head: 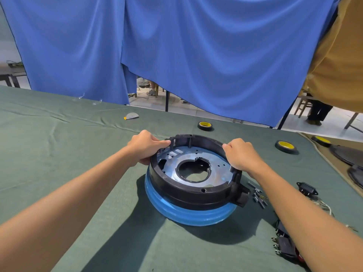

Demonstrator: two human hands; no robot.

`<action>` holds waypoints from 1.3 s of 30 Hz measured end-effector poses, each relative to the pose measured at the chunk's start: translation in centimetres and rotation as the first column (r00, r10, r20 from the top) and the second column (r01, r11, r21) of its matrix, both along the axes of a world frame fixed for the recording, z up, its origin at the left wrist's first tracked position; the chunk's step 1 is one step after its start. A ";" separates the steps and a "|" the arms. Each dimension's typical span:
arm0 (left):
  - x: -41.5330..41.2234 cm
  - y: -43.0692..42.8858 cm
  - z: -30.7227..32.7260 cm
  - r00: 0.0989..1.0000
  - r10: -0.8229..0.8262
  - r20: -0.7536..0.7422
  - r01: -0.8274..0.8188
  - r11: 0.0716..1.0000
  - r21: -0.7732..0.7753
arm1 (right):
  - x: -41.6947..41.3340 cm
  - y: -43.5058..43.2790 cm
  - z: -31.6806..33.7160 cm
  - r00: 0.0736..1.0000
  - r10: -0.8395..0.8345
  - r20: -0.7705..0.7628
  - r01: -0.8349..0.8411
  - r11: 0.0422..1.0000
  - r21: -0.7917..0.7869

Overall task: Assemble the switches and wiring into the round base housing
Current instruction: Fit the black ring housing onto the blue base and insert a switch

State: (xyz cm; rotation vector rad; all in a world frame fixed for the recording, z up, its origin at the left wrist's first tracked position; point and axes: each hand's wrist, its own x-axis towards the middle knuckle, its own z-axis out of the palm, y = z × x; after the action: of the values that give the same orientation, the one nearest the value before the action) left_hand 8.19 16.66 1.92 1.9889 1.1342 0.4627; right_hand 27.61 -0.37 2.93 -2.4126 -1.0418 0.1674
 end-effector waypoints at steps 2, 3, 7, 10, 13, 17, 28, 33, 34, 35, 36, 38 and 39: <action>0.1 0.1 0.0 1.000 0.001 -0.003 -0.001 1.000 -0.005 | -0.1 0.0 -0.1 1.000 -0.009 -0.001 0.009 1.000 0.001; 0.1 0.1 0.0 1.000 0.003 0.000 -0.003 1.000 -0.008 | -0.2 0.0 -0.2 1.000 -0.013 0.003 0.013 1.000 0.003; 0.3 0.1 0.1 1.000 -0.001 0.022 0.001 1.000 -0.005 | -0.2 0.1 -0.1 1.000 -0.011 0.023 0.011 1.000 0.001; 0.5 0.1 0.0 1.000 0.003 0.009 -0.003 1.000 0.011 | -0.1 0.0 0.1 1.000 0.004 -0.007 -0.004 1.000 0.020; 0.8 0.1 0.0 1.000 -0.007 0.006 0.006 0.998 0.069 | 0.0 -0.7 0.4 0.996 0.024 -0.082 -0.018 0.996 0.084; 0.9 -0.2 0.0 0.995 -0.061 0.074 0.053 0.993 0.103 | 0.0 -2.2 0.8 0.972 0.001 -0.235 0.018 0.997 0.077; 0.7 -1.3 -0.9 0.999 -0.001 0.051 -0.007 0.987 0.159 | 0.5 -1.0 1.5 1.000 0.003 0.013 -0.003 1.000 0.022; 0.5 -1.4 -0.7 0.996 -0.016 0.082 0.006 0.993 0.121 | 0.7 -0.7 1.7 1.000 0.010 0.019 -0.011 1.000 0.013; 0.5 -1.3 -0.8 0.997 -0.018 0.075 0.009 0.992 0.124 | 0.7 -0.8 1.5 1.000 0.007 0.022 -0.008 1.000 0.002; 0.5 -1.4 -0.8 0.998 -0.022 0.065 0.013 0.991 0.131 | 0.7 -0.9 1.5 1.000 0.001 0.023 -0.001 1.000 -0.007; 0.5 -1.4 -0.8 0.998 -0.027 0.056 0.019 0.990 0.139 | 0.7 -1.0 1.4 1.000 -0.006 0.022 0.006 1.000 -0.015; 0.5 -1.4 -0.8 0.998 -0.032 0.051 0.024 0.988 0.151 | 0.7 -1.1 1.3 1.000 -0.004 0.015 0.005 1.000 -0.020; 0.5 -1.4 -0.8 0.998 -0.032 0.052 0.023 0.988 0.154 | 0.6 -1.1 1.3 1.000 0.001 0.015 -0.001 1.000 -0.022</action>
State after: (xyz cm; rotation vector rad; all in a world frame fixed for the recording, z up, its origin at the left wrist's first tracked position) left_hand 8.71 15.21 1.16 2.1081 1.0636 0.6019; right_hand 28.23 -1.45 4.22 -2.4368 -1.0533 0.1626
